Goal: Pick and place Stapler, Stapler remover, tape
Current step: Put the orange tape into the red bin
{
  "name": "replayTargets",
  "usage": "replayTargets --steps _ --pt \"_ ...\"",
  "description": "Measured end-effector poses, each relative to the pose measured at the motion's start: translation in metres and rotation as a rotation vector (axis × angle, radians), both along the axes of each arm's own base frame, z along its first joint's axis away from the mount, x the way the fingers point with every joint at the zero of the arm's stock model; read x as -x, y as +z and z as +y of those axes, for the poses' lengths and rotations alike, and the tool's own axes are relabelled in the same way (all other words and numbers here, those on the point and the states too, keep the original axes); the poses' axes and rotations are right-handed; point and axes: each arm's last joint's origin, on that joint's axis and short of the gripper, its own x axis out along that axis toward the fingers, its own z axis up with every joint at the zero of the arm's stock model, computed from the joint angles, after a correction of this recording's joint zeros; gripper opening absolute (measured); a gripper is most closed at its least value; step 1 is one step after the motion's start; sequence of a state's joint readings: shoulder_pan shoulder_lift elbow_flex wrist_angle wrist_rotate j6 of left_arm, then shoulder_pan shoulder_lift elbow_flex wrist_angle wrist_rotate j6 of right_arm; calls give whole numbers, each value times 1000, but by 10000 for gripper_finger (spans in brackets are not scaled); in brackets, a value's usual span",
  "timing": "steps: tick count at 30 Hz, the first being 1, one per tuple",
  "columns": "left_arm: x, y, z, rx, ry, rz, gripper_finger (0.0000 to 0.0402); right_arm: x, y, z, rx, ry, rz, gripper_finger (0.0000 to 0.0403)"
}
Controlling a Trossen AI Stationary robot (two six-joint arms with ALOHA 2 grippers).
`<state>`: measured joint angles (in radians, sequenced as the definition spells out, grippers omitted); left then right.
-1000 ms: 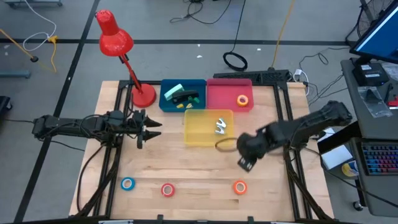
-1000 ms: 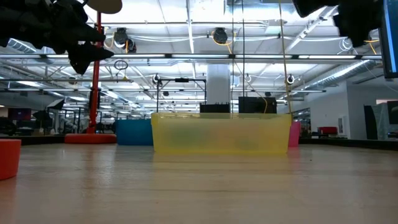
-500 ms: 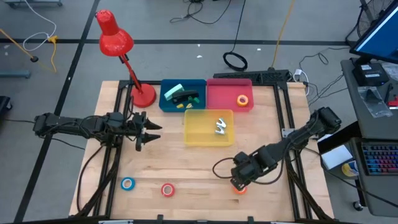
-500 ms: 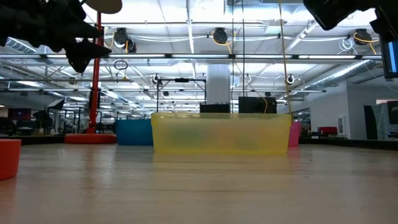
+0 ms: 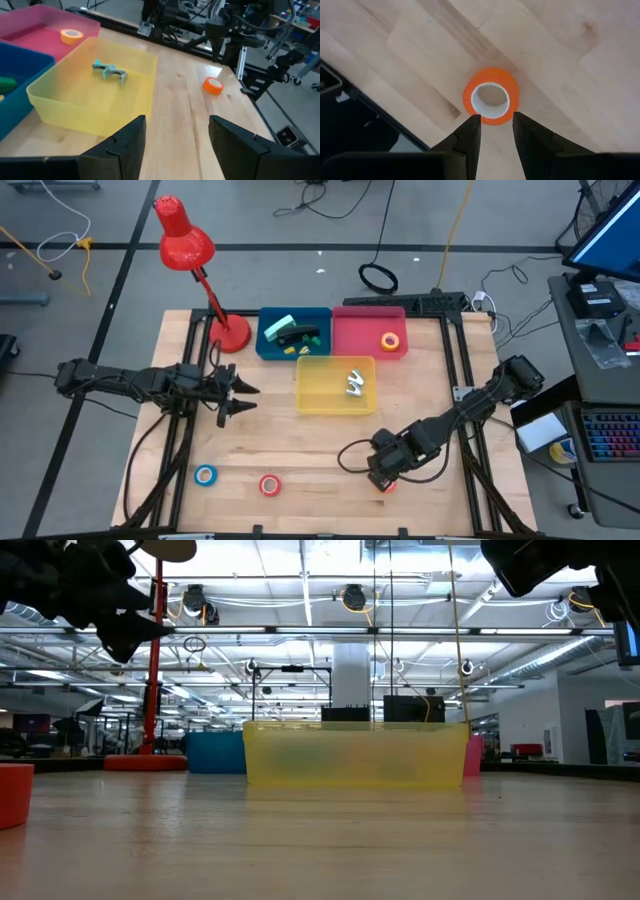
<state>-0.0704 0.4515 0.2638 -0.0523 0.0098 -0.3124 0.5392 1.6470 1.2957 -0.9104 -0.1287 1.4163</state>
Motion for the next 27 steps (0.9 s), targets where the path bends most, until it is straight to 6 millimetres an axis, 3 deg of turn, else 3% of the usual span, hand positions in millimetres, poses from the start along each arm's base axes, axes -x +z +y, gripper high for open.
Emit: replayTargets --steps 7,13,21,27 --pt "0 0 -2 13 -42 5 216 1 -2 -1 -13 -120 37 105" --pt "0 0 -2 14 -45 5 216 9 -23 1 -48 -253 109 105" --pt "0 0 -2 21 -44 6 216 18 -46 0 -106 -303 171 105" --pt "0 0 -2 25 -44 6 216 17 -48 2 -127 -294 147 105"
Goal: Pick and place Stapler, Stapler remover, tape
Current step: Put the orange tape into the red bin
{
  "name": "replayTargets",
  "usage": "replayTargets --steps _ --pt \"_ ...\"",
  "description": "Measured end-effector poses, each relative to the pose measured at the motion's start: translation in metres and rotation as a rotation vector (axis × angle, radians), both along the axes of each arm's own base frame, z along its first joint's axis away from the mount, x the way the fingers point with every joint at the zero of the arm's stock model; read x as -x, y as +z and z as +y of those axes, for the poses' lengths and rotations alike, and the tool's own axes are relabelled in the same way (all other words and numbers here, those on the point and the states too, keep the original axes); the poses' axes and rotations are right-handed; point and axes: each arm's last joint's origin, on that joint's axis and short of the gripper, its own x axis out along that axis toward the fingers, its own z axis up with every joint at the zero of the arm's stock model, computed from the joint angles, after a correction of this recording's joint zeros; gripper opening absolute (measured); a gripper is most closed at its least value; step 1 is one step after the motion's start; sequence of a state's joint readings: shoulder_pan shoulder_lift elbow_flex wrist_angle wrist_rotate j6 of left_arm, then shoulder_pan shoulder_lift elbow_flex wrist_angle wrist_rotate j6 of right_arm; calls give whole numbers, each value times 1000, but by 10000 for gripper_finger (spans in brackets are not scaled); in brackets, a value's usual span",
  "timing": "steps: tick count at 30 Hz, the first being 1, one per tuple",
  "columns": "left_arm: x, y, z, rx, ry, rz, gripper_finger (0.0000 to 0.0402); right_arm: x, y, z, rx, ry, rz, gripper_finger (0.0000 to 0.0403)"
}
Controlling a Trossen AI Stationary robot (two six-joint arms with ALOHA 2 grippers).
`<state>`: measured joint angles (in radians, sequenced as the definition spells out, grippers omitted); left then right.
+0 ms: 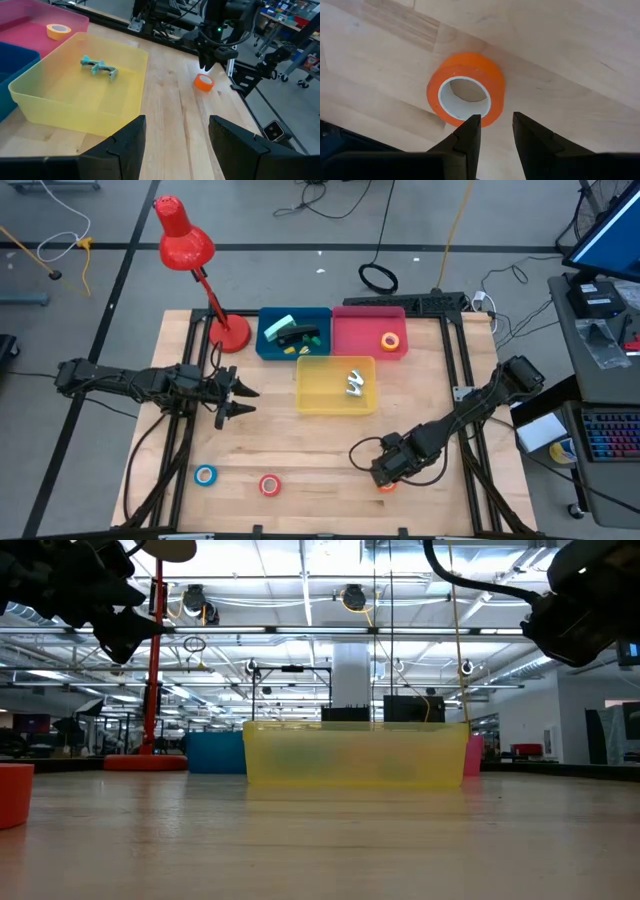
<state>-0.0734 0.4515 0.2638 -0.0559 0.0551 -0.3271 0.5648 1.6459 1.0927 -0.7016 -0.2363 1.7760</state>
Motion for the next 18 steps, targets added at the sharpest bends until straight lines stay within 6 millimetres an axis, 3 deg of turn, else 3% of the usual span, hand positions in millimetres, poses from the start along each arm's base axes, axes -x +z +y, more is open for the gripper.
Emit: replayTargets --steps 18 --pt "0 1 0 0 3 -6 216 0 -1 -2 53 4 -31 105"
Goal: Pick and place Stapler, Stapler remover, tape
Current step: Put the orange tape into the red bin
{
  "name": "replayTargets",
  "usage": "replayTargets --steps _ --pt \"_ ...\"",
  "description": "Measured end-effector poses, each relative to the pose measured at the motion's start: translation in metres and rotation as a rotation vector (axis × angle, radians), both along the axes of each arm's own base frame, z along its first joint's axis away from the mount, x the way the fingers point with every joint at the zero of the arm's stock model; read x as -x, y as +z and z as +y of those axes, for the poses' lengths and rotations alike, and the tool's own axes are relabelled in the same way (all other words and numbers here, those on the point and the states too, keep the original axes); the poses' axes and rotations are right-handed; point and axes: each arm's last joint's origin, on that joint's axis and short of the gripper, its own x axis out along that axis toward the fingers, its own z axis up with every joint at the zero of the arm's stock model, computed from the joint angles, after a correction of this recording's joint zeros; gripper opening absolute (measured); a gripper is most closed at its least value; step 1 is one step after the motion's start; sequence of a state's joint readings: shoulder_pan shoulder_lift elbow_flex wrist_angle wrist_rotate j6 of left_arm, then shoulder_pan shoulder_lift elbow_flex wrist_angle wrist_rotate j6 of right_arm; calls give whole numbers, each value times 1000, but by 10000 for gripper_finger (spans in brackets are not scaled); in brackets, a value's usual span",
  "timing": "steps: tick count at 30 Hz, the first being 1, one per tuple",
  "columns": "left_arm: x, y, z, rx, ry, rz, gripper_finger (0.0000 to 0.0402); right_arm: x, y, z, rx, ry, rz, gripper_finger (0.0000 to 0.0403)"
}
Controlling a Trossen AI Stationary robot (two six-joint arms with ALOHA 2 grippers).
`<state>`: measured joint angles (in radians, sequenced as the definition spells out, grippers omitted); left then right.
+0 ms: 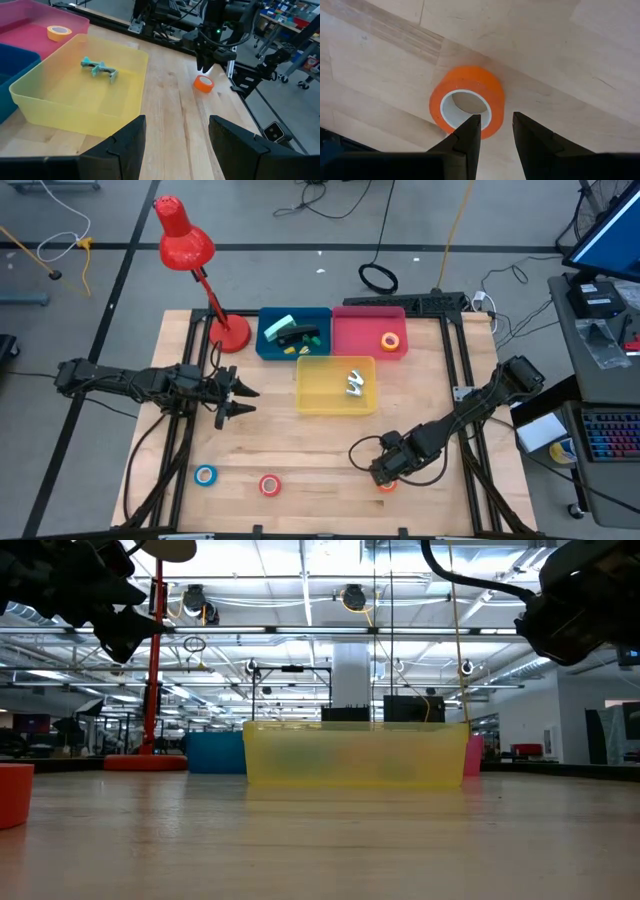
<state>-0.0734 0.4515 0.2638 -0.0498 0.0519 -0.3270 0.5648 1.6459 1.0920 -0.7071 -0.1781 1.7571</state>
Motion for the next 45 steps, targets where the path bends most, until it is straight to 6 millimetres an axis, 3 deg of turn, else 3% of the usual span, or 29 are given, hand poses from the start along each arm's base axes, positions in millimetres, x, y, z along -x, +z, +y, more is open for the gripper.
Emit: replayTargets --steps 23,37,45 --pt "0 0 0 -11 -1 -3 216 -1 -3 1 2 30 1 105" --pt "0 0 0 -5 10 -3 216 -15 -39 12 16 107 10 105" --pt "0 1 0 -2 11 -6 216 -16 -41 11 25 155 -5 105"
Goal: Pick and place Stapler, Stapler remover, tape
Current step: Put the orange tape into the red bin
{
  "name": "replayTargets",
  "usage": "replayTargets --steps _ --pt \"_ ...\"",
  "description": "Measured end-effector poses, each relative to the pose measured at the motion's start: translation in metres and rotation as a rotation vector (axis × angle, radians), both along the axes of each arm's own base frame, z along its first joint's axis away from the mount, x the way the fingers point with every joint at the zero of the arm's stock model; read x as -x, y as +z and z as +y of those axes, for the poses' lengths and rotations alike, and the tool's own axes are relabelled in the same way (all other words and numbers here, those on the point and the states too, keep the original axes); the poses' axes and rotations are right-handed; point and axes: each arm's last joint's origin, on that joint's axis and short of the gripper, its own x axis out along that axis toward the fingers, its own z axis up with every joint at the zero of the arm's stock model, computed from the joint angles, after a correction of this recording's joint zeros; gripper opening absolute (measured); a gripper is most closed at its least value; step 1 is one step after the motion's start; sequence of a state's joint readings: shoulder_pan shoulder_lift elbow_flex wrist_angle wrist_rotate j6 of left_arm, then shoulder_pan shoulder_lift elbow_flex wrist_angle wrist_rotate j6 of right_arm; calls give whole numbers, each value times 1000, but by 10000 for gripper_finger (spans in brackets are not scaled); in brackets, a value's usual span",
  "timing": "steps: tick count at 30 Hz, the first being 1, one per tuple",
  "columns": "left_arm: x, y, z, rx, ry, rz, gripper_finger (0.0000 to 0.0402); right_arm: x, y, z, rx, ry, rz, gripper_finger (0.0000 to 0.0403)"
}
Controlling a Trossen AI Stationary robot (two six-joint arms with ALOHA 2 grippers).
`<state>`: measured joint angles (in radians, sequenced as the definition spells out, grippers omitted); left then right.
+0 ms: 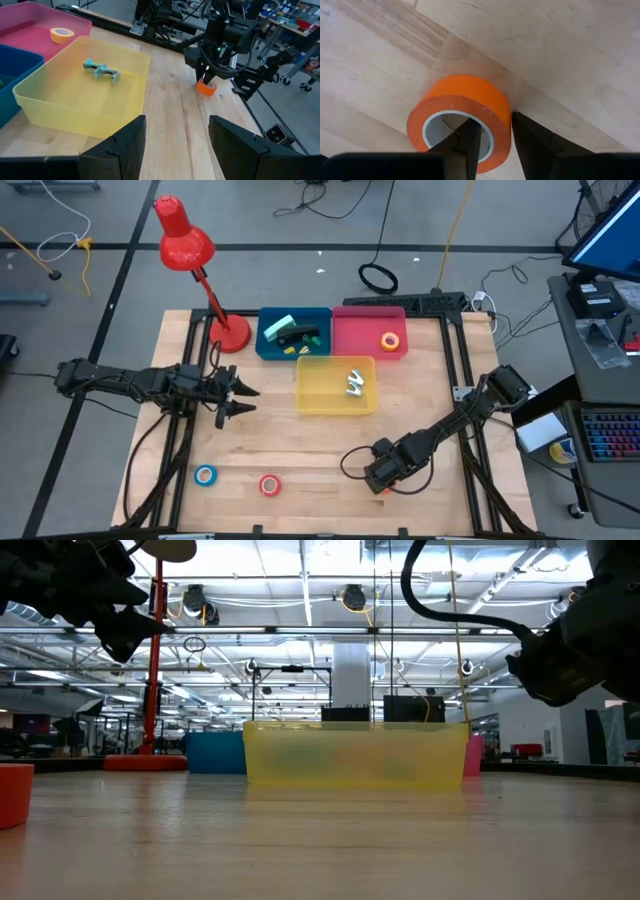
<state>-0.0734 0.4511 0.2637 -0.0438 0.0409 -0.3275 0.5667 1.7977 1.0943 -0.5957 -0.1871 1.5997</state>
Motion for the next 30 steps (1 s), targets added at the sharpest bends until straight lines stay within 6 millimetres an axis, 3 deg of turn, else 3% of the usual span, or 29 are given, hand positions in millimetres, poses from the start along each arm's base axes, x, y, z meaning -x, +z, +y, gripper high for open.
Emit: replayTargets --steps 7,13,16,23,30 --pt "0 0 0 0 0 -4 216 -1 0 -2 13 19 -12 100" --pt "0 0 0 -6 -2 -5 216 -4 2 -9 -8 45 -11 32" --pt "0 0 0 -10 -3 -5 216 -8 10 -16 7 60 -77 30" --pt "0 0 0 -30 -9 -8 216 -21 57 -48 6 9 -351 30" --pt "-1 3 0 -72 -18 -39 216 -15 120 -123 265 -127 -646 30"
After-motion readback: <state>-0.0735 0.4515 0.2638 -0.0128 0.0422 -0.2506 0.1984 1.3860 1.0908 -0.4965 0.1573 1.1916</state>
